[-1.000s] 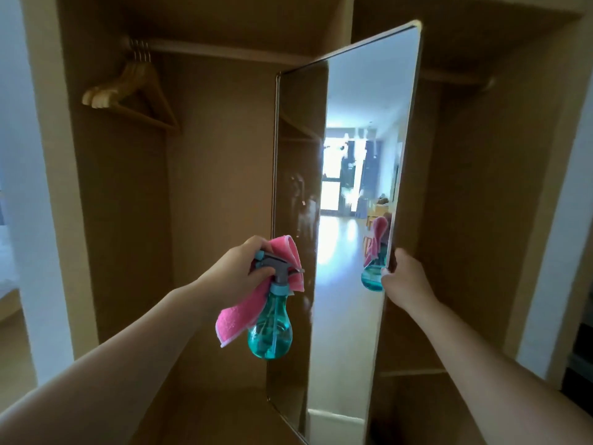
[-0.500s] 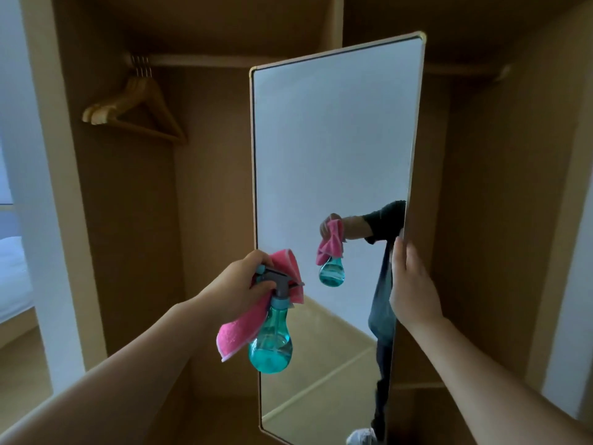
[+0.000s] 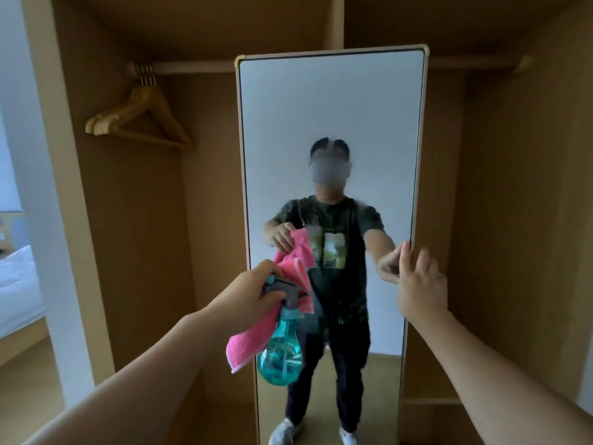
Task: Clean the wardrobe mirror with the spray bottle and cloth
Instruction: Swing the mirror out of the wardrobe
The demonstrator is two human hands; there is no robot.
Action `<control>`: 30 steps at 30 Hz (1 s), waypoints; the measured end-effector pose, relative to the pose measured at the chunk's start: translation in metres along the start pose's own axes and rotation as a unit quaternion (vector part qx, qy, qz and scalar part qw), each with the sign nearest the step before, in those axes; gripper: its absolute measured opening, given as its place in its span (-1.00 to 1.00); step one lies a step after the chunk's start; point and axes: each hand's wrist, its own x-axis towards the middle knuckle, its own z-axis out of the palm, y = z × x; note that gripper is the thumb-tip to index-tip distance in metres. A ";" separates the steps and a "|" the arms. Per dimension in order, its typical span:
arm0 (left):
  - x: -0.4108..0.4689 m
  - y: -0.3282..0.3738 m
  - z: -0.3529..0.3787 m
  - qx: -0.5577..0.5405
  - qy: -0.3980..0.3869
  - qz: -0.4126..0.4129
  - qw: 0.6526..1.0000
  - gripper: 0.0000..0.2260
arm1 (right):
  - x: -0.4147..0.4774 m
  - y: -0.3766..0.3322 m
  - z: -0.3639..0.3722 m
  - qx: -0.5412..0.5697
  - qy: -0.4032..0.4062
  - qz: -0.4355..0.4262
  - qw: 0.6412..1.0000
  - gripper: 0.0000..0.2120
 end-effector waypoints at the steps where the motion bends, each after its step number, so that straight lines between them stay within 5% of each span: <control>1: 0.000 0.001 0.000 0.000 0.000 0.001 1.000 -0.83 | 0.004 -0.002 0.002 -0.006 -0.005 0.005 1.000 -0.16; 5: 0.001 0.003 0.000 -0.002 0.002 -0.002 1.000 -0.83 | 0.017 -0.008 -0.001 0.005 -0.010 0.026 1.000 -0.17; 9: 0.000 0.005 0.001 -0.003 -0.002 -0.008 1.000 -0.83 | 0.012 -0.027 -0.014 0.175 0.002 -0.043 0.984 -0.31; 14: -0.004 0.006 0.001 -0.004 0.000 -0.009 1.000 -0.79 | -0.026 -0.063 -0.053 0.503 -0.039 -0.133 0.853 -0.75; 17: -0.008 0.009 -0.001 -0.017 0.003 -0.007 1.000 -0.77 | -0.051 -0.084 -0.070 0.591 -0.083 -0.202 0.777 -0.84; 25: -0.020 0.021 -0.009 -0.046 0.004 0.012 0.999 -0.80 | -0.070 -0.111 -0.086 0.605 -0.132 -0.202 0.758 -0.55; 30: -0.024 0.027 -0.014 -0.056 -0.002 0.010 0.998 -0.79 | -0.075 -0.121 -0.093 0.623 -0.116 -0.178 0.753 -0.71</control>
